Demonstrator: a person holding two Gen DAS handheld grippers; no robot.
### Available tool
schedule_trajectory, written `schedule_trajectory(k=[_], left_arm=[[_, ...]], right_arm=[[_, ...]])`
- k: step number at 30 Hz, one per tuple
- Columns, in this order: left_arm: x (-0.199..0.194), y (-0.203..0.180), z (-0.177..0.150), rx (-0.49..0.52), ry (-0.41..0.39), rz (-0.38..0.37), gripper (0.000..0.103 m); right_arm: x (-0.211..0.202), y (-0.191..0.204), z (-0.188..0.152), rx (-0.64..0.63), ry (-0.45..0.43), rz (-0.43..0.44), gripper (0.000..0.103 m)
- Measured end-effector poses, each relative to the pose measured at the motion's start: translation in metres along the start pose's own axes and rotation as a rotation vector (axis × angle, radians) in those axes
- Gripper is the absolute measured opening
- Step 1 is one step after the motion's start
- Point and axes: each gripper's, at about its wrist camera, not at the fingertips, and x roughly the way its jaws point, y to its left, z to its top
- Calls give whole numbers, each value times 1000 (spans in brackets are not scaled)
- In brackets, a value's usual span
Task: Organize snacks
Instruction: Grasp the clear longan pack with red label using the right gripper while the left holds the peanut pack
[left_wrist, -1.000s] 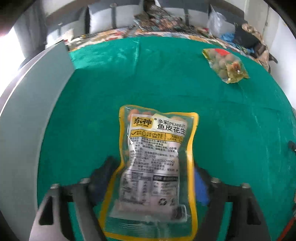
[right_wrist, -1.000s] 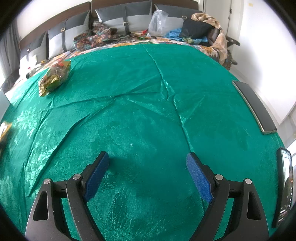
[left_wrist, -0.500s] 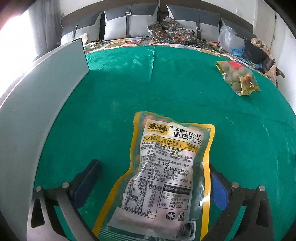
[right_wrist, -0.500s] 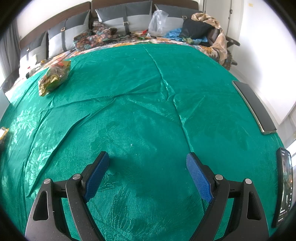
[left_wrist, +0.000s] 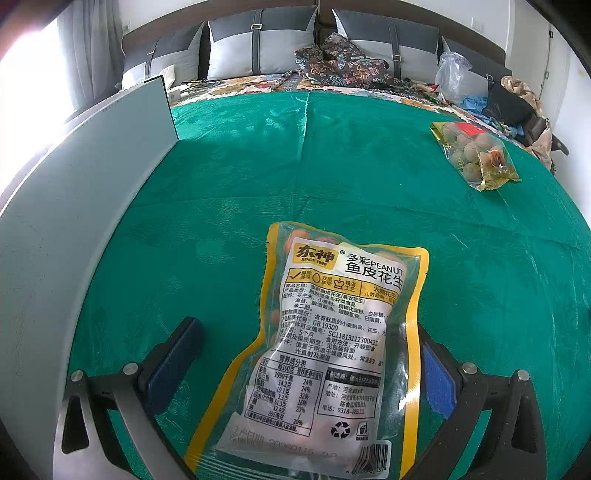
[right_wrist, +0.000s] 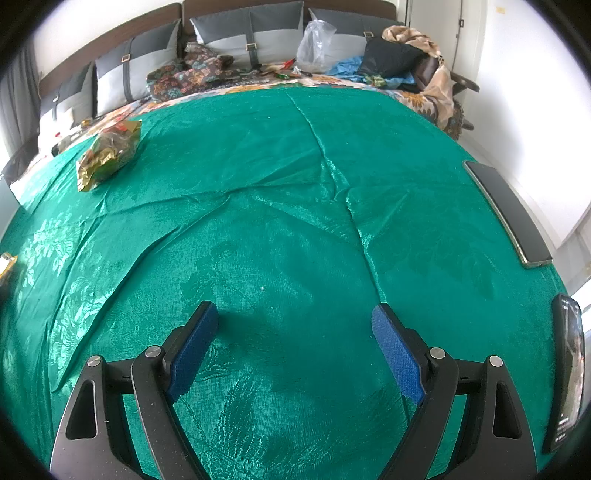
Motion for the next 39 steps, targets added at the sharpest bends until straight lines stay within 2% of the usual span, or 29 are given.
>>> schedule_trajectory(k=[13, 15, 16, 18, 19, 22, 26, 30, 32, 33, 34, 35, 36, 39], left_arm=[[0, 0, 0, 0, 0, -1, 103], [0, 0, 0, 0, 0, -1, 103], [0, 0, 0, 0, 0, -1, 103], [0, 0, 0, 0, 0, -1, 103], [0, 0, 1, 0, 0, -1, 103], [0, 0, 1, 0, 0, -1, 103], [0, 0, 0, 0, 0, -1, 103], [0, 0, 1, -1, 0, -2, 103], [0, 1, 0, -1, 0, -2, 103], [0, 0, 1, -1, 0, -2, 103], [0, 1, 1, -1, 0, -2, 103], [0, 1, 0, 0, 0, -2, 103], [0, 1, 1, 0, 1, -2, 103], [0, 1, 1, 0, 1, -2, 103]], right_arm=[[0, -1, 0, 2, 1, 0, 88], [0, 2, 6, -30, 19, -18, 86], [-4, 8, 15, -54, -10, -36, 87], [-9, 20, 33, -63, -44, 18, 87], [-8, 34, 51, -69, -40, 76, 87], [-4, 76, 91, -102, -46, 176, 87], [21, 154, 139, -177, -17, 246, 87], [72, 217, 164, -273, 117, 151, 87], [106, 236, 160, -346, 245, 43, 87], [112, 237, 156, -356, 280, 34, 84], [110, 233, 156, -336, 263, 61, 82], [100, 225, 157, -297, 202, 94, 74], [92, 217, 157, -272, 171, 111, 71], [73, 198, 147, -249, 150, 161, 69]])
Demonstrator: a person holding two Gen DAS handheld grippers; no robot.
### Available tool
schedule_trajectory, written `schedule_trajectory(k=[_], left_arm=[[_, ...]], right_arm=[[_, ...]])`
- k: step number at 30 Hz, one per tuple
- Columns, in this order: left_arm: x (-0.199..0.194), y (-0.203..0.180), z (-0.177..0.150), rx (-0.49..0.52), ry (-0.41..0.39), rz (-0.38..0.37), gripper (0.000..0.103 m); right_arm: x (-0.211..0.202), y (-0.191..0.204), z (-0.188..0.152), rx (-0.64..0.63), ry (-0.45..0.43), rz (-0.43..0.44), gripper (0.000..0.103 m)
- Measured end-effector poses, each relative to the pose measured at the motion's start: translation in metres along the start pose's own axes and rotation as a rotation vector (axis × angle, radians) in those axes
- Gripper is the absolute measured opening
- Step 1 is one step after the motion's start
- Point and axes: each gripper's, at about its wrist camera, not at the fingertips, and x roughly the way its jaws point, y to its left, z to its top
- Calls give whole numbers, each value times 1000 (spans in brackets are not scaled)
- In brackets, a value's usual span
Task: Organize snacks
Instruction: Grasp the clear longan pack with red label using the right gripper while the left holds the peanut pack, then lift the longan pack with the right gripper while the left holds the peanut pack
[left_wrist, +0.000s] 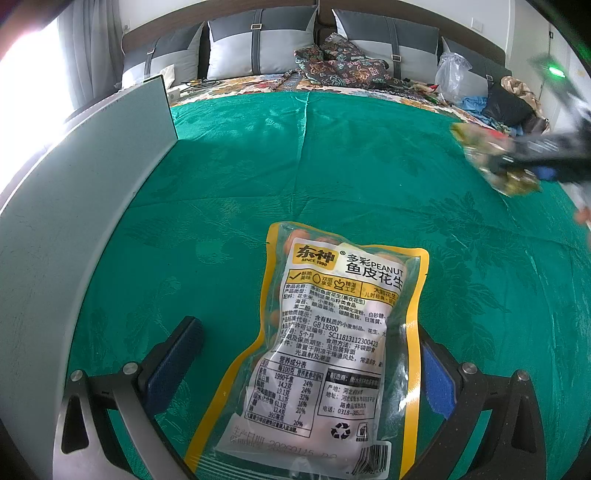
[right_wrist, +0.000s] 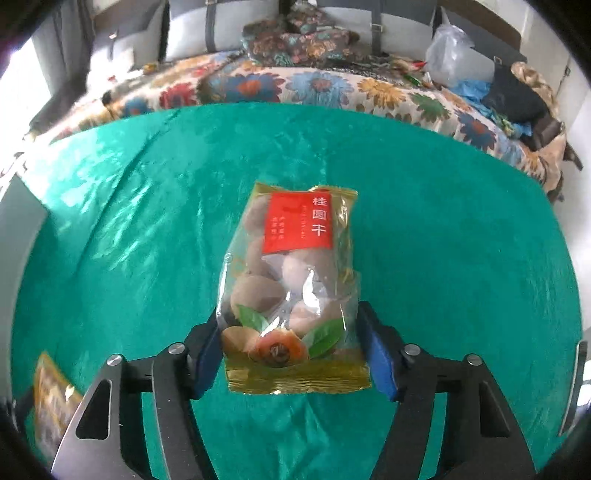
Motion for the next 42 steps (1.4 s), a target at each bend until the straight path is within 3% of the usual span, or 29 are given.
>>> schedule_trajectory(k=[3, 7, 11, 13, 15, 16, 21, 42], left_arm=[[0, 0, -1, 0, 0, 0, 103], [0, 0, 0, 0, 0, 0, 103], [0, 0, -1, 0, 0, 0, 103], [0, 0, 0, 0, 0, 0, 103], [-1, 0, -1, 0, 0, 0, 103], [1, 1, 2, 0, 0, -1, 103], [1, 0, 2, 0, 0, -1, 103], [1, 1, 2, 0, 0, -2, 103]], right_arm=[[-30, -17, -30, 16, -24, 42, 69], [-84, -31, -96, 4, -48, 64, 69], [-95, -28, -160, -15, -57, 37, 70], [-87, -28, -181, -8, -69, 20, 78], [-74, -23, -199, -18, -78, -21, 79], [-77, -26, -206, 20, -140, -13, 82], [-76, -27, -206, 57, -148, -30, 87], [-76, -28, -206, 58, -148, -33, 87]])
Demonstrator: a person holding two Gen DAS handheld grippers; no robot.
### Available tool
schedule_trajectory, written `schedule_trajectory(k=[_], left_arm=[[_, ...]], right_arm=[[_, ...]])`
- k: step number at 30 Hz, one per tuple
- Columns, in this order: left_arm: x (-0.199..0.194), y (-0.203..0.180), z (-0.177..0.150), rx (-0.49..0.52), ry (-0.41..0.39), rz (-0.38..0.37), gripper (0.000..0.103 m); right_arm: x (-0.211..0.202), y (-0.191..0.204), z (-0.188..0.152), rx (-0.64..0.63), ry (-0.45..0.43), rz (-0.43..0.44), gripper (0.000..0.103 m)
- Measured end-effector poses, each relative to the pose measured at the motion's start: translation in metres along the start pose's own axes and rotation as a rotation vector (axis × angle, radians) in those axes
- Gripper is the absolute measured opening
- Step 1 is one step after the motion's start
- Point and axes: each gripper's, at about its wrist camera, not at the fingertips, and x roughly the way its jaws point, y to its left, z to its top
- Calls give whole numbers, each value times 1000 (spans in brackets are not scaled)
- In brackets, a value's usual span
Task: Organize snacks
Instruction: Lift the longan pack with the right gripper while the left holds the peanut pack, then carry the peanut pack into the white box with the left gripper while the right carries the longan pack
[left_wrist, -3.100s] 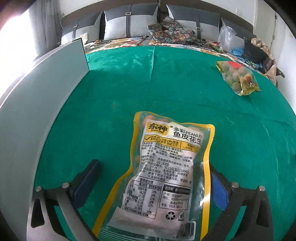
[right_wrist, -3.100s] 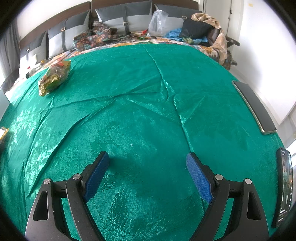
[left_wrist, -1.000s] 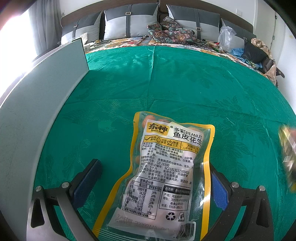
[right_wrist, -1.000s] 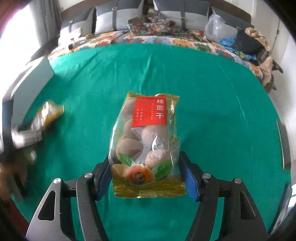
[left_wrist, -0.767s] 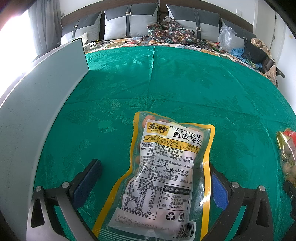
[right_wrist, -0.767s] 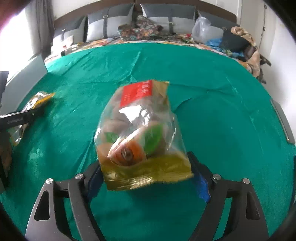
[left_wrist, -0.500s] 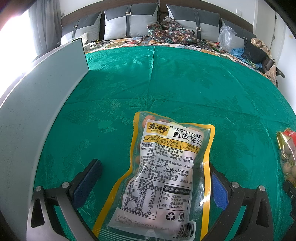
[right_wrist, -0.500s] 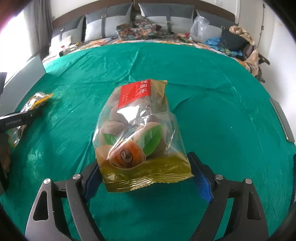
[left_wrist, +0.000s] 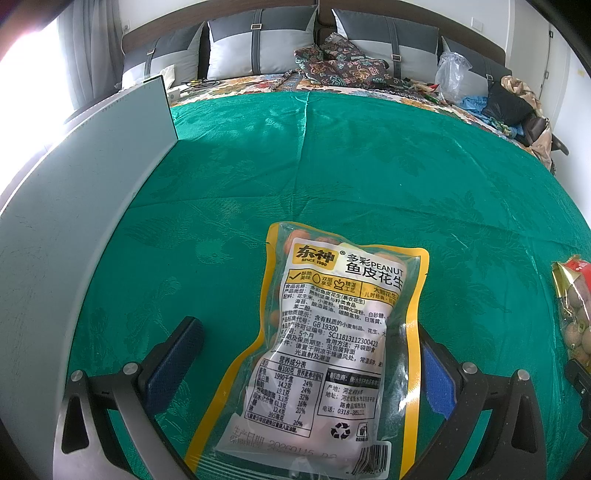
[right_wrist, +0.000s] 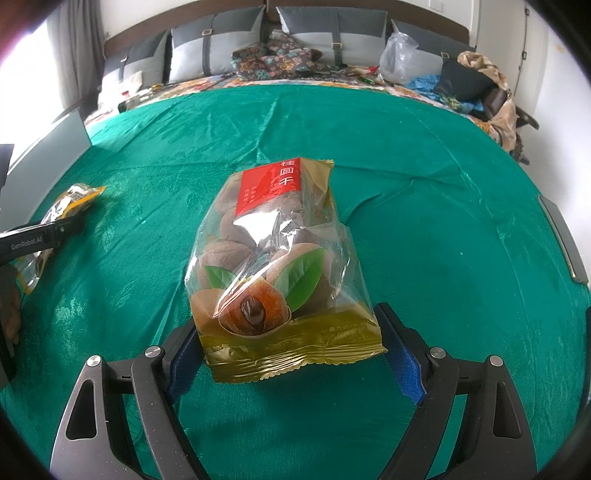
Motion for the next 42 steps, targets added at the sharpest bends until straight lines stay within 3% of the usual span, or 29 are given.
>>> schedule_trajectory(k=[21, 24, 26, 27, 28, 29, 30, 32, 33, 34, 36, 42], left_arm=[[1, 0, 1, 1, 1, -3, 103], [4, 0, 6, 21, 52, -16, 103], [6, -1, 8, 30, 94, -23, 102], [4, -1, 8, 33, 106, -26, 97], [1, -2, 8, 39, 99, -34, 77], [-5, -4, 8, 59, 89, -44, 66], [-8, -7, 8, 78, 95, -40, 60], [-14, -3, 5, 78, 121, -84, 58], [-18, 0, 2, 73, 123, -94, 58], [-25, 4, -3, 60, 119, -107, 57], [-38, 13, -9, 21, 110, -140, 57], [-105, 38, -15, -118, 65, -257, 58]], right_arm=[[0, 0, 1, 1, 3, 3, 89], [1, -2, 4, -10, 81, 16, 88], [3, -6, 16, 10, 196, 27, 88], [3, -7, 20, 23, 218, 33, 88], [1, -7, 26, 36, 233, 42, 88], [-1, -7, 35, 36, 236, 50, 88], [-2, -8, 41, 33, 236, 61, 88], [2, -15, 51, 64, 249, 113, 87], [2, -20, 53, 93, 247, 152, 84], [3, -28, 56, 124, 245, 190, 74], [0, -39, 57, 164, 269, 224, 70], [-42, -26, 59, 172, 238, 286, 69]])
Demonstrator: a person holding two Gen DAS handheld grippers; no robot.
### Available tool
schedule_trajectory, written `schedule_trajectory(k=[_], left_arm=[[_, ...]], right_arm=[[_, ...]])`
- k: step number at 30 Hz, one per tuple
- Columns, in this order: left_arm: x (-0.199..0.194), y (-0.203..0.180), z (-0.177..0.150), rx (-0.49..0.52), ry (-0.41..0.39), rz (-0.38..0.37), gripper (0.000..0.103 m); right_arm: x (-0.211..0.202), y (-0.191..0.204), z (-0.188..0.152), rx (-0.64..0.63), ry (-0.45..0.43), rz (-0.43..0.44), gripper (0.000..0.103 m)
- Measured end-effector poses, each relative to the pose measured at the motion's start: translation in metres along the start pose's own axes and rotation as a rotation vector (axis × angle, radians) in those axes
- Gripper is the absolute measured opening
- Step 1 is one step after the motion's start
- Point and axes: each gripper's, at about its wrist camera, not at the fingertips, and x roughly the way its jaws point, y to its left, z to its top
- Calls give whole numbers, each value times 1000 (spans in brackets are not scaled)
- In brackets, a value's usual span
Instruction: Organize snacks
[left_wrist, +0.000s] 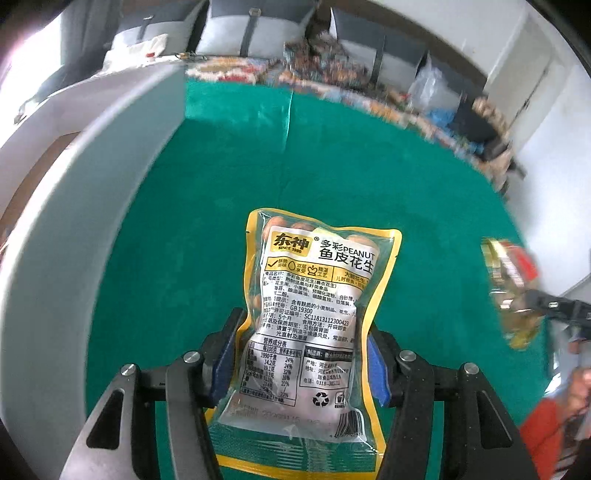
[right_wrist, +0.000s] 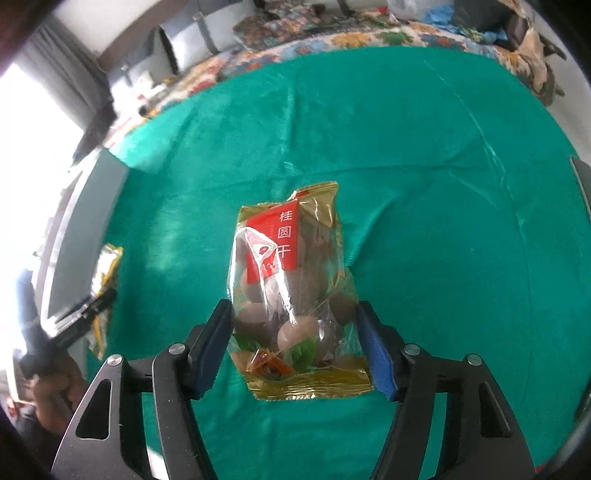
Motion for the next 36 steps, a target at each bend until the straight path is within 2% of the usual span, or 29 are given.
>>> schedule_trajectory(k=[3, 6, 9, 10, 12, 14, 16, 18, 20, 22, 25, 29, 36], left_arm=[[-58, 15, 11, -28, -84, -29, 58], [-115, 53, 23, -53, -170, 35, 59], [-156, 108, 25, -97, -215, 168, 61], [-164, 131, 24, -109, -222, 250, 62], [-171, 163, 18, -130, -215, 366, 65], [-172, 195, 9, -157, -198, 480, 69], [-169, 217, -1, -190, -177, 532, 77], [-171, 232, -15, -225, -173, 559, 83], [-174, 239, -25, -256, -184, 569, 87], [-182, 238, -36, -263, -203, 570, 93], [-183, 229, -39, -247, -224, 593, 97], [-183, 222, -35, -234, -240, 597, 97], [-199, 206, -34, -209, -294, 621, 98]], right_arm=[[-17, 40, 7, -37, -27, 78, 69], [-31, 110, 19, -117, -55, 182, 69], [-38, 201, 26, -238, -67, 299, 70], [-38, 231, 25, -277, -64, 339, 70], [-31, 298, 23, -350, -43, 421, 70], [-20, 354, 13, -419, -29, 460, 70], [-2, 392, 5, -465, -12, 479, 73], [27, 426, -7, -490, 47, 492, 76], [59, 445, -22, -485, 124, 478, 77], [70, 446, -31, -485, 138, 463, 77], [62, 443, -42, -528, 85, 420, 78], [47, 434, -38, -571, 3, 348, 80], [23, 431, -41, -633, -74, 258, 81]])
